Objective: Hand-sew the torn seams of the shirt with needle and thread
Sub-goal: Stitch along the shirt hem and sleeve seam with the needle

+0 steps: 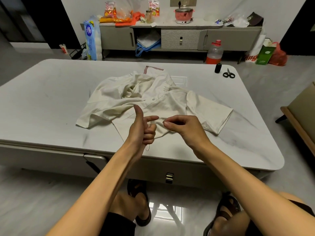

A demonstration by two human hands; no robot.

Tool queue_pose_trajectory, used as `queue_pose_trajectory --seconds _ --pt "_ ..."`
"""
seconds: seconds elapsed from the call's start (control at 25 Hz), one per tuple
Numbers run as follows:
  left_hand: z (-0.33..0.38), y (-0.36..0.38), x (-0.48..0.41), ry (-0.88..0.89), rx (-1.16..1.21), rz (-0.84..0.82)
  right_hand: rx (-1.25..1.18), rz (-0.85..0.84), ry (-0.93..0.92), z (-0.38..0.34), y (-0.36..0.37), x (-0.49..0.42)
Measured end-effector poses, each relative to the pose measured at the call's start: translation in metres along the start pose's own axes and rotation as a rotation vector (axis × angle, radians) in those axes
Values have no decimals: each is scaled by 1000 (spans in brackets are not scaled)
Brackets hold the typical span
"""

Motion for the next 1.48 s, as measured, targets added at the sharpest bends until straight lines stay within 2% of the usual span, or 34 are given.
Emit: queue_pose_trajectory --seconds 0.32,0.48,0.72,0.8,0.96,1.08,1.32,1.48 --pt "-20 20 -30 8 -276 15 -117 -51 93 28 17 -34" --pt "-21 21 -36 39 -317 31 -110 -34 103 30 20 -46" --pt "-27 16 -38 48 -362 20 145 78 -31 24 21 -48" --pt "-29 17 -39 49 -360 12 156 79 -21 25 19 -50" --pt "-31 12 -43 77 -257 4 -141 39 108 37 10 -52" --pt "-33 7 -44 119 -267 -42 -333 85 181 44 1 -56" --pt "-29 6 -45 144 -220 -13 -416 36 182 42 5 -56" --pt "-23 14 -35 158 -162 -56 -473 -33 171 33 10 -44"
Point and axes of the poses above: each hand's wrist, its own x-axis away from the middle knuckle, its own y-axis out of the palm, z = x × y, the point moved 6 cm from there along -x, towards the middle knuckle, and after that the axes turned 12 degrees about y, right-handed, at the moved point
